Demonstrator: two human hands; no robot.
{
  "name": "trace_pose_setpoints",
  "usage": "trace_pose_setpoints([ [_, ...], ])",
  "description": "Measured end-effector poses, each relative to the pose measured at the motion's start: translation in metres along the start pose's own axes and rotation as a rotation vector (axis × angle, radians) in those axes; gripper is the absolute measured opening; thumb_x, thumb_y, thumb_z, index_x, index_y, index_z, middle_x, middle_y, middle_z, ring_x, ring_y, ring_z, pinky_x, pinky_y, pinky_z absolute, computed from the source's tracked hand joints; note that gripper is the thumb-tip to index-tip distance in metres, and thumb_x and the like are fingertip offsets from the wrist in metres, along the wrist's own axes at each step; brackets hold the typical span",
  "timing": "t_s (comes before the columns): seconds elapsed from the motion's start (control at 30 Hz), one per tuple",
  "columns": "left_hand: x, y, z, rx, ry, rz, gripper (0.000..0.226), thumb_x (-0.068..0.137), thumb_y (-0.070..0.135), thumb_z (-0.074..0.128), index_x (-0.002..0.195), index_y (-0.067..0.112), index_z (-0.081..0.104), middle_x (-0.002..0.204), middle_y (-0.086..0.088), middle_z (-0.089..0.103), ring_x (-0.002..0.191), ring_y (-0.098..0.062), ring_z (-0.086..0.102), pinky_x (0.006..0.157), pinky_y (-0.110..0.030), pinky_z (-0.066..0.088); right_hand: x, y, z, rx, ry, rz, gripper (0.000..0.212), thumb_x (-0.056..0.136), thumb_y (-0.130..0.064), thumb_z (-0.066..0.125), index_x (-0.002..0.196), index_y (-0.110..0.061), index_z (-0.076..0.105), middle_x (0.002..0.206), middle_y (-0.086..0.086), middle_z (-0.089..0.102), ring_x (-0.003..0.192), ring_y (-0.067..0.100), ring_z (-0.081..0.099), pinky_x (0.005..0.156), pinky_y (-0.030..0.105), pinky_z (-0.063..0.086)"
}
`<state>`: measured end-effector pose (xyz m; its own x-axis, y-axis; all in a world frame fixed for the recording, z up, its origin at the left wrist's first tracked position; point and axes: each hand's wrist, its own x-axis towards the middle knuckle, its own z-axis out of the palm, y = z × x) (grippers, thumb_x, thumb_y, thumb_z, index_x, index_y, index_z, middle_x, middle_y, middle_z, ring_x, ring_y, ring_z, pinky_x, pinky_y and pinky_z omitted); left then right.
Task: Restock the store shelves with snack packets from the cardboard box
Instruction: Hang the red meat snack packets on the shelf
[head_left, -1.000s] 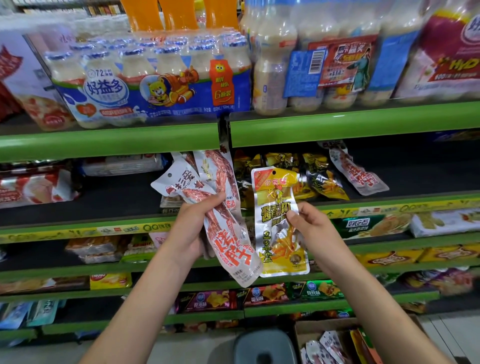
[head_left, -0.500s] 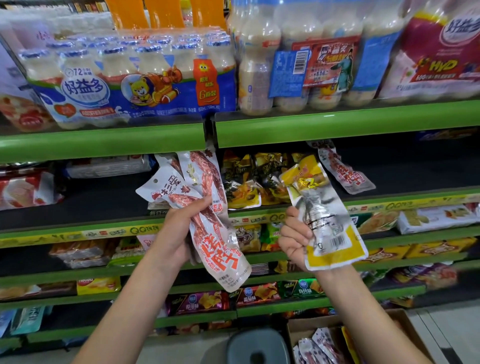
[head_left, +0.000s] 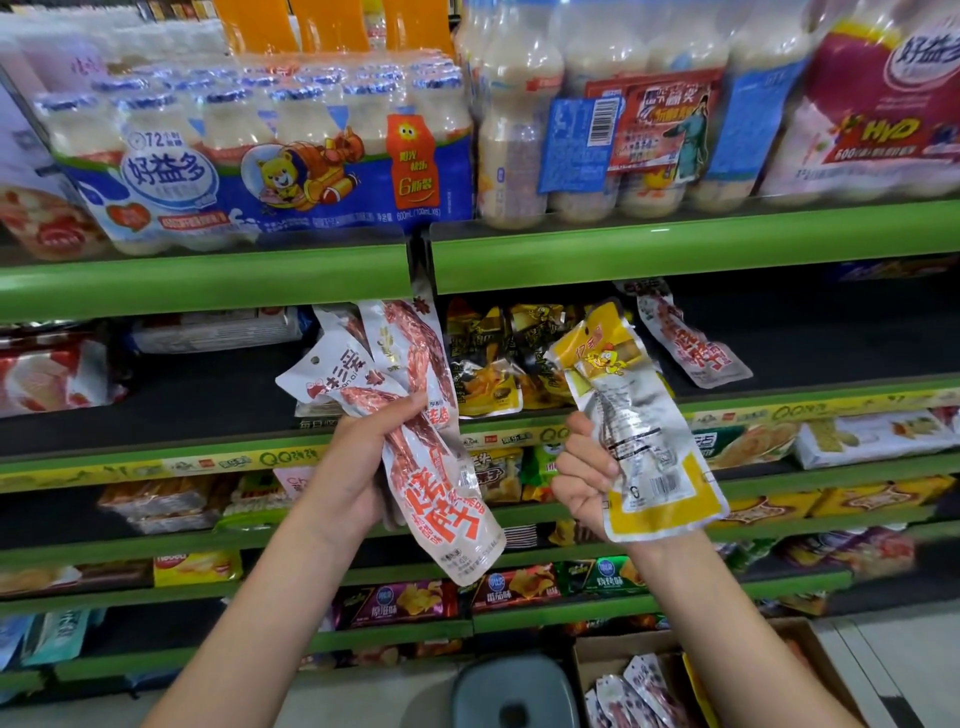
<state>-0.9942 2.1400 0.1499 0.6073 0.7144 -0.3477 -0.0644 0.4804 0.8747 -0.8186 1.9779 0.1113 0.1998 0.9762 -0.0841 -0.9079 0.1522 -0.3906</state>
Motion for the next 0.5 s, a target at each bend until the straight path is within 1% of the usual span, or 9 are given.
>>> trace_pose_setpoints([
  [0.03, 0.0, 0.0, 0.0, -0.002, 0.0, -0.001, 0.053, 0.063, 0.029, 0.082, 0.113, 0.016, 0.069, 0.099, -0.013, 0.078, 0.085, -0.03, 0.077, 0.06, -0.036, 0.061, 0.001, 0.001, 0.0, -0.098, 0.069, -0.046, 0.022, 0.092, -0.022, 0.06, 0.086, -0.001, 0.062, 0.049, -0.001, 0.037, 0.04, 0.01, 0.031, 0.046, 0.026, 0.031],
  [0.07, 0.0, 0.0, 0.0, -0.006, 0.0, -0.002, 0.053, 0.063, 0.029, 0.082, 0.113, 0.016, 0.069, 0.098, -0.013, 0.078, 0.084, -0.03, 0.077, 0.059, -0.036, 0.061, -0.002, 0.0, -0.001, -0.353, 0.233, -0.132, 0.017, 0.088, -0.023, 0.07, 0.081, -0.009, 0.063, 0.049, -0.001, 0.044, 0.039, 0.012, 0.039, 0.042, 0.024, 0.035],
  [0.1, 0.0, 0.0, 0.0, -0.008, -0.002, -0.005, 0.052, 0.064, 0.029, 0.082, 0.112, 0.015, 0.069, 0.098, -0.014, 0.078, 0.083, -0.03, 0.077, 0.058, -0.036, 0.061, -0.004, -0.004, -0.002, -0.722, 0.427, -0.234, 0.02, 0.091, -0.027, 0.068, 0.076, -0.017, 0.06, 0.051, -0.004, 0.049, 0.042, 0.012, 0.043, 0.04, 0.022, 0.037],
  [0.13, 0.0, 0.0, -0.001, -0.006, -0.005, -0.008, 0.051, 0.065, 0.029, 0.081, 0.112, 0.014, 0.069, 0.097, -0.015, 0.078, 0.082, -0.03, 0.077, 0.057, -0.036, 0.061, -0.006, -0.005, 0.0, -1.071, 0.563, -0.351, 0.028, 0.099, -0.031, 0.059, 0.072, -0.021, 0.055, 0.052, -0.01, 0.048, 0.044, 0.009, 0.042, 0.041, 0.021, 0.037],
  [0.17, 0.0, 0.0, -0.001, -0.001, -0.005, -0.01, 0.05, 0.065, 0.029, 0.081, 0.111, 0.014, 0.069, 0.097, -0.015, 0.078, 0.081, -0.03, 0.077, 0.057, -0.036, 0.061, -0.006, -0.007, 0.0, -1.324, 0.603, -0.452, 0.034, 0.103, -0.034, 0.05, 0.072, -0.022, 0.05, 0.052, -0.013, 0.044, 0.045, 0.007, 0.039, 0.041, 0.019, 0.034],
  [0.23, 0.0, 0.0, -0.002, 0.008, -0.002, -0.007, 0.049, 0.066, 0.029, 0.08, 0.112, 0.015, 0.069, 0.097, -0.014, 0.078, 0.082, -0.03, 0.077, 0.056, -0.036, 0.061, -0.004, -0.01, 0.001, -1.417, 0.594, -0.517, 0.037, 0.106, -0.036, 0.043, 0.073, -0.02, 0.046, 0.052, -0.013, 0.041, 0.045, 0.004, 0.034, 0.042, 0.017, 0.03],
  [0.4, 0.002, 0.001, -0.001, 0.017, 0.007, -0.001, 0.05, 0.068, 0.029, 0.08, 0.114, 0.016, 0.068, 0.1, -0.013, 0.078, 0.086, -0.03, 0.077, 0.066, -0.037, 0.061, 0.004, -0.031, -0.001, -1.481, 0.624, -0.547, 0.038, 0.106, -0.036, 0.043, 0.071, -0.02, 0.044, 0.055, -0.011, 0.037, 0.045, 0.003, 0.032, 0.042, 0.017, 0.028],
  [0.43, 0.002, 0.001, -0.001, 0.014, 0.008, -0.006, 0.049, 0.069, 0.028, 0.08, 0.114, 0.015, 0.068, 0.101, -0.014, 0.078, 0.086, -0.03, 0.077, 0.065, -0.037, 0.061, 0.008, -0.039, 0.0, -1.514, 0.639, -0.572, 0.039, 0.106, -0.034, 0.044, 0.07, -0.02, 0.044, 0.053, -0.012, 0.038, 0.043, 0.003, 0.034, 0.041, 0.016, 0.027],
  [0.5, 0.002, 0.0, -0.001, 0.007, 0.004, -0.017, 0.045, 0.072, 0.026, 0.079, 0.115, 0.014, 0.069, 0.101, -0.015, 0.078, 0.084, -0.031, 0.077, 0.061, -0.037, 0.061, 0.018, -0.06, 0.004, -1.617, 0.666, -0.621, 0.04, 0.106, -0.031, 0.044, 0.068, -0.022, 0.044, 0.052, -0.01, 0.042, 0.041, 0.004, 0.036, 0.04, 0.021, 0.029],
])
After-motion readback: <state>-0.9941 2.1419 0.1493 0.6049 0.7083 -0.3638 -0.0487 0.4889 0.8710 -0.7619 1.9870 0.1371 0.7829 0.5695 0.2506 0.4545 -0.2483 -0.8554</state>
